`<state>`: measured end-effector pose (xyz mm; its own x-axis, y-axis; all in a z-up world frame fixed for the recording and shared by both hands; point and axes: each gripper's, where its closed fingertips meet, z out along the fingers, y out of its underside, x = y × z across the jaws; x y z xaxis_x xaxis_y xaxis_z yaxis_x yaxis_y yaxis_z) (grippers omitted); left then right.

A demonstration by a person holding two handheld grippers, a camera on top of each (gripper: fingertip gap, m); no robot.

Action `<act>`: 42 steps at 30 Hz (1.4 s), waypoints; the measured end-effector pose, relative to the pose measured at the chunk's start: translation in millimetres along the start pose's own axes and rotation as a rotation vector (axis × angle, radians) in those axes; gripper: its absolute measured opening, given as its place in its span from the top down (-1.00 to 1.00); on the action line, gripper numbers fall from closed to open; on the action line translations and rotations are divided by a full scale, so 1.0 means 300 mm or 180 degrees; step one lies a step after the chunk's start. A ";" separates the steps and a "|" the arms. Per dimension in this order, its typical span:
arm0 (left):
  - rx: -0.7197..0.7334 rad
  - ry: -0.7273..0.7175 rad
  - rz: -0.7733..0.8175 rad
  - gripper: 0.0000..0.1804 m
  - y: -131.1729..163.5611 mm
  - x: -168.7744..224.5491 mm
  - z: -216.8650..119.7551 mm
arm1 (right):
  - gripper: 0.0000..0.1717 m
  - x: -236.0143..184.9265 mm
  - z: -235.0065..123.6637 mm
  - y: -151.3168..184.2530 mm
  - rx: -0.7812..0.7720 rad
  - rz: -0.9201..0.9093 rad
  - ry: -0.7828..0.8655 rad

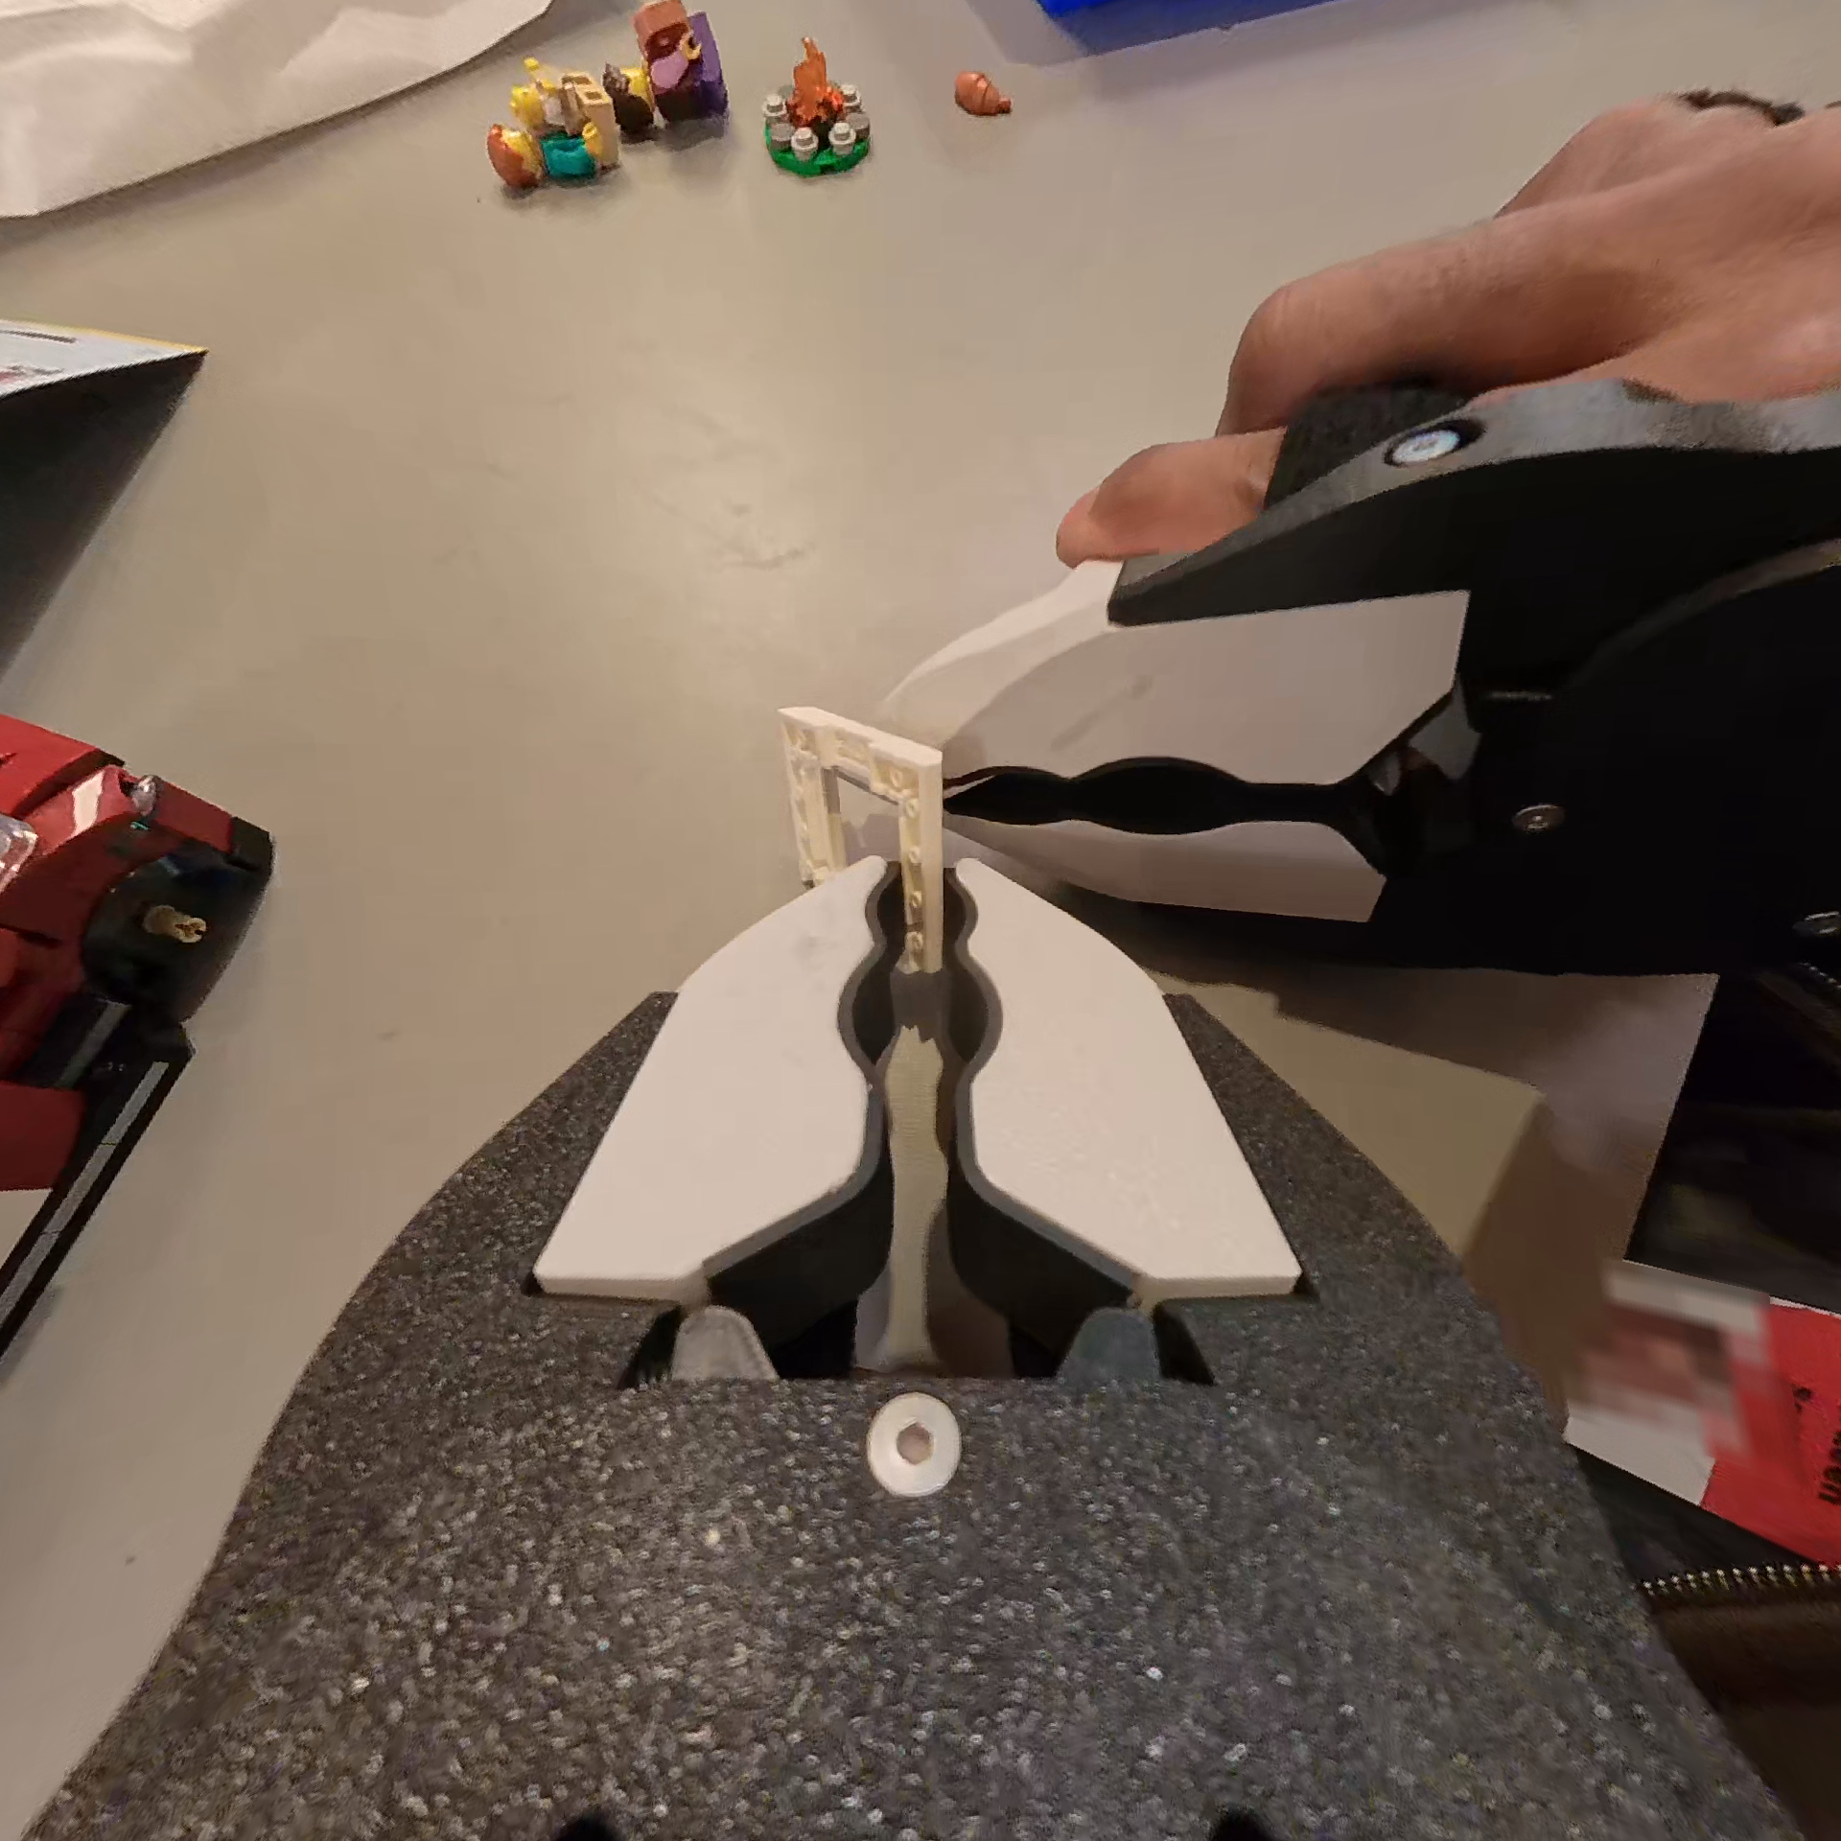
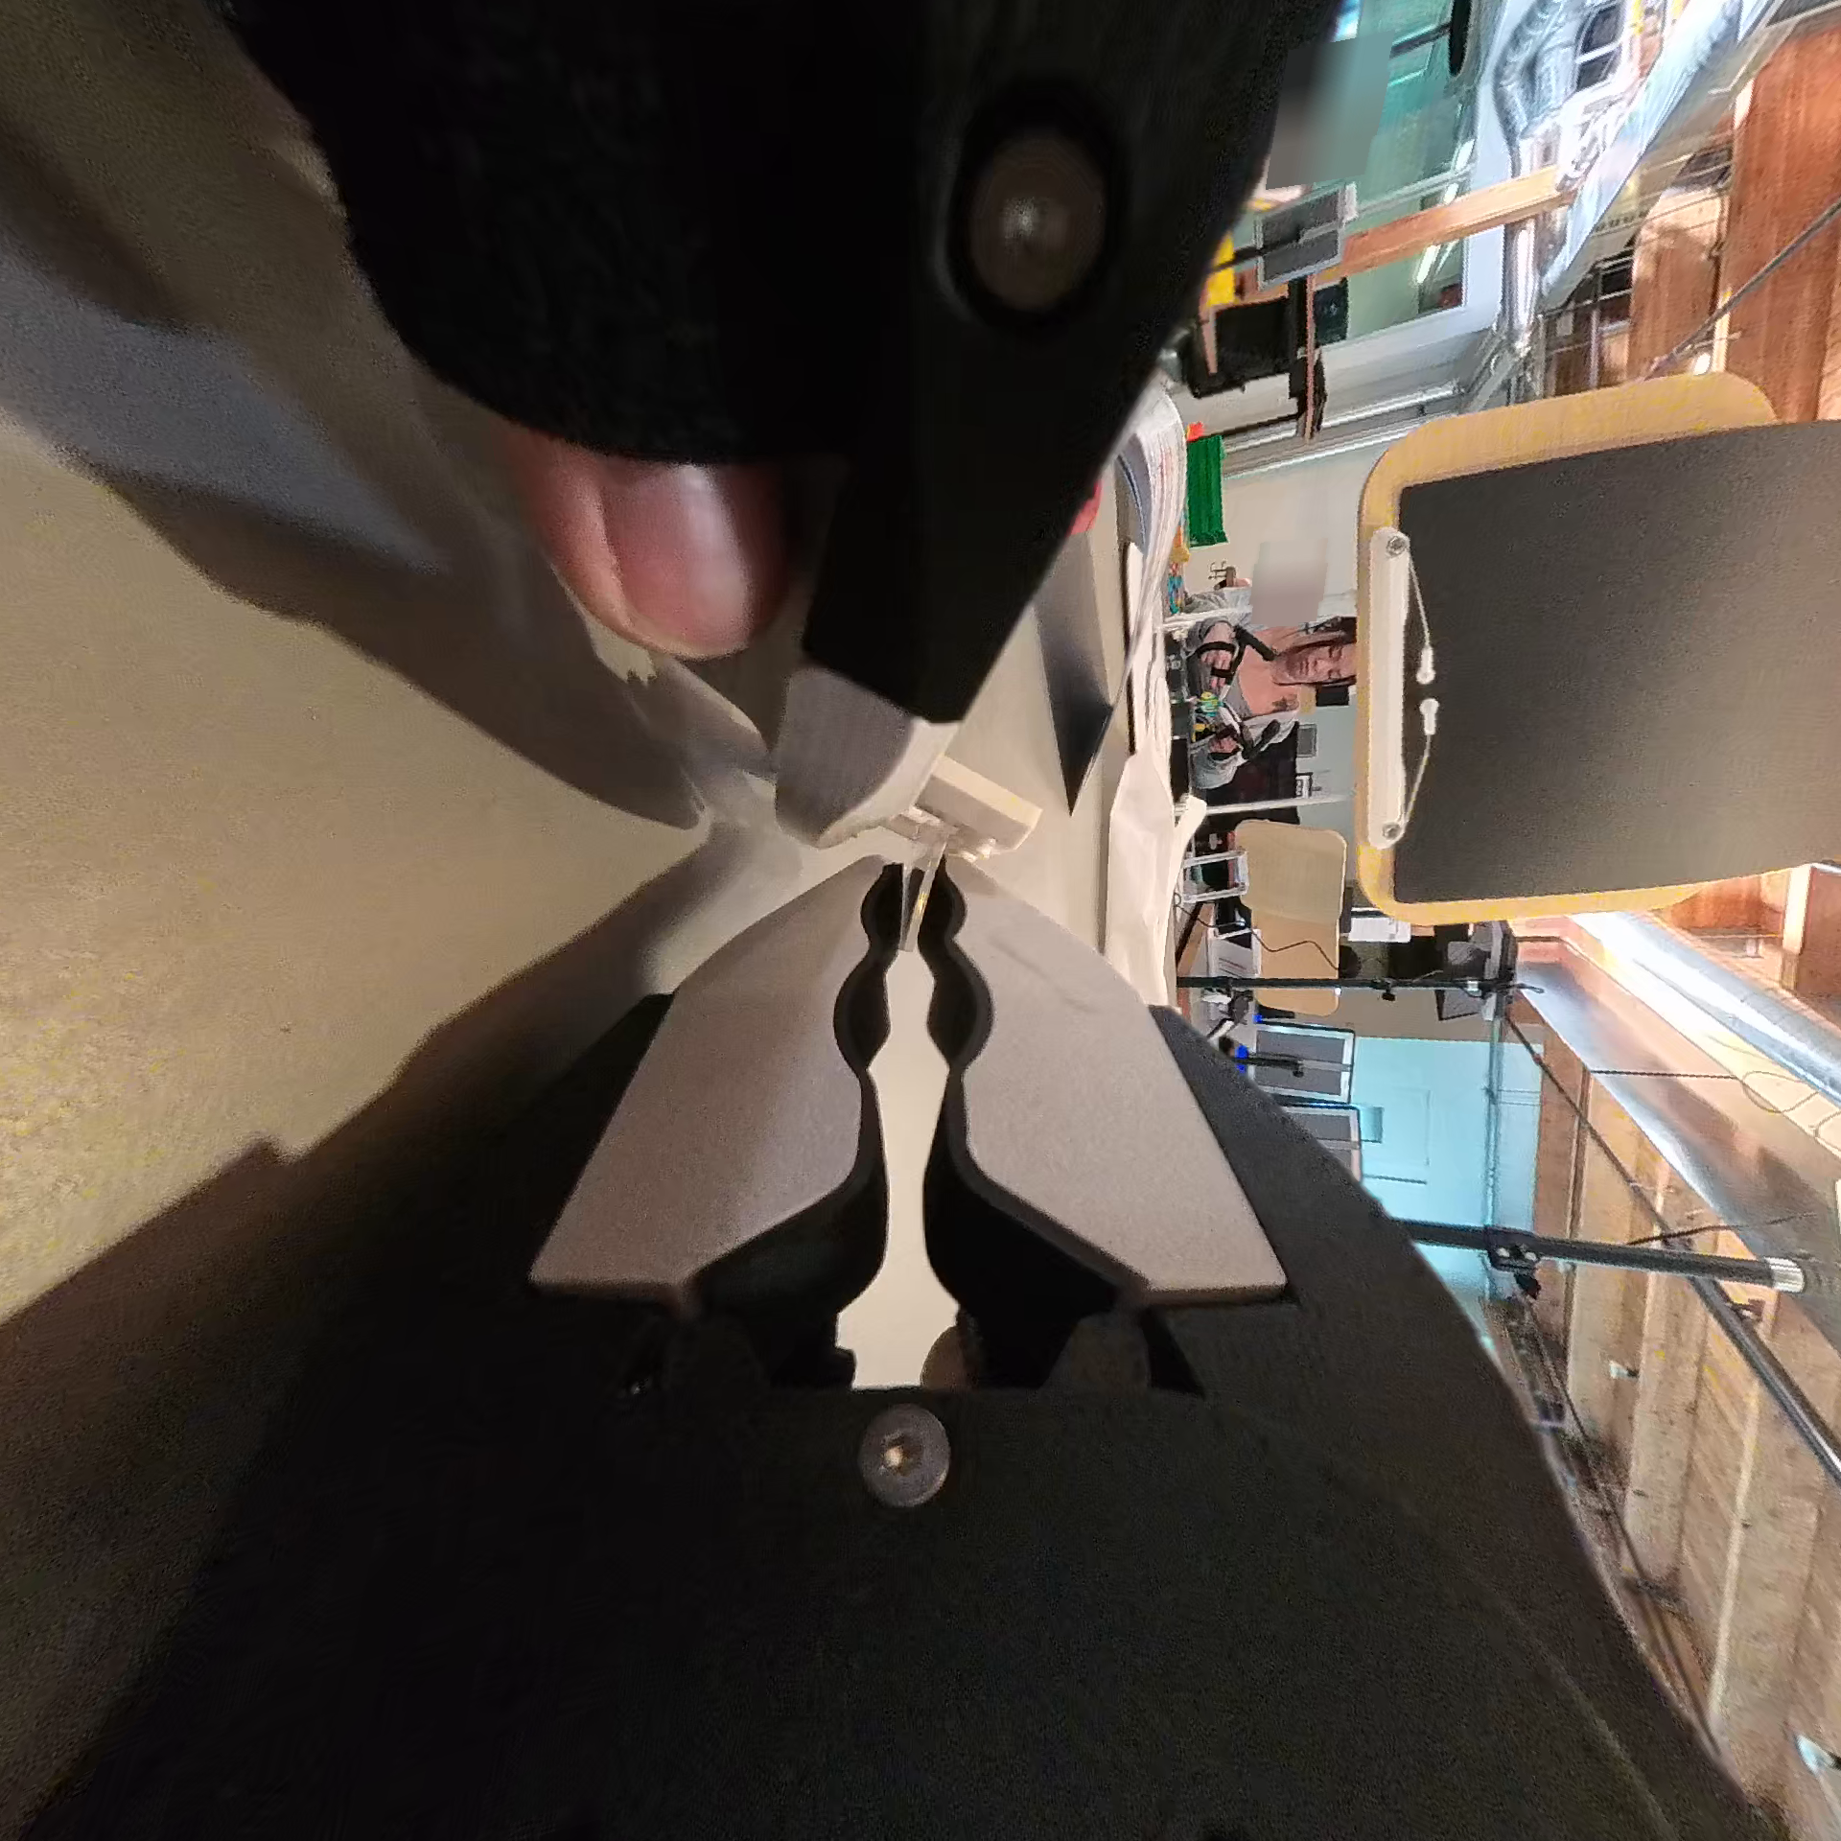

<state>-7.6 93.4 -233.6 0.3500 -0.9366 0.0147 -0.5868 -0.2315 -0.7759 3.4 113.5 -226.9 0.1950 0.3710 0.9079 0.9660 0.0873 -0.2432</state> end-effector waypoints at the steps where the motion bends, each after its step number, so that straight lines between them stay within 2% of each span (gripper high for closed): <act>1: -0.0005 -0.0004 -0.0017 0.95 0.000 -0.003 0.000 | 0.96 0.001 0.002 -0.001 -0.0001 -0.0029 0.0006; 19: -0.0027 0.0251 -0.0641 0.94 0.005 -0.039 0.003 | 0.94 0.022 0.045 -0.046 0.0102 -0.0848 0.0345; 30: -0.0024 0.0279 -0.0725 0.93 0.007 -0.045 0.003 | 0.91 0.021 0.050 -0.060 0.0259 -0.1164 0.0384; 42: -0.0020 0.0227 -0.0700 0.93 0.008 -0.048 0.003 | 0.91 0.010 0.045 -0.054 0.0150 -0.0811 0.0042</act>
<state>-13.3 106.6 -236.2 0.4176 -0.8796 0.2278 -0.5068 -0.4336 -0.7451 -14.0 125.8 -224.8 -0.0513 0.3194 0.9462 0.9754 0.2196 -0.0212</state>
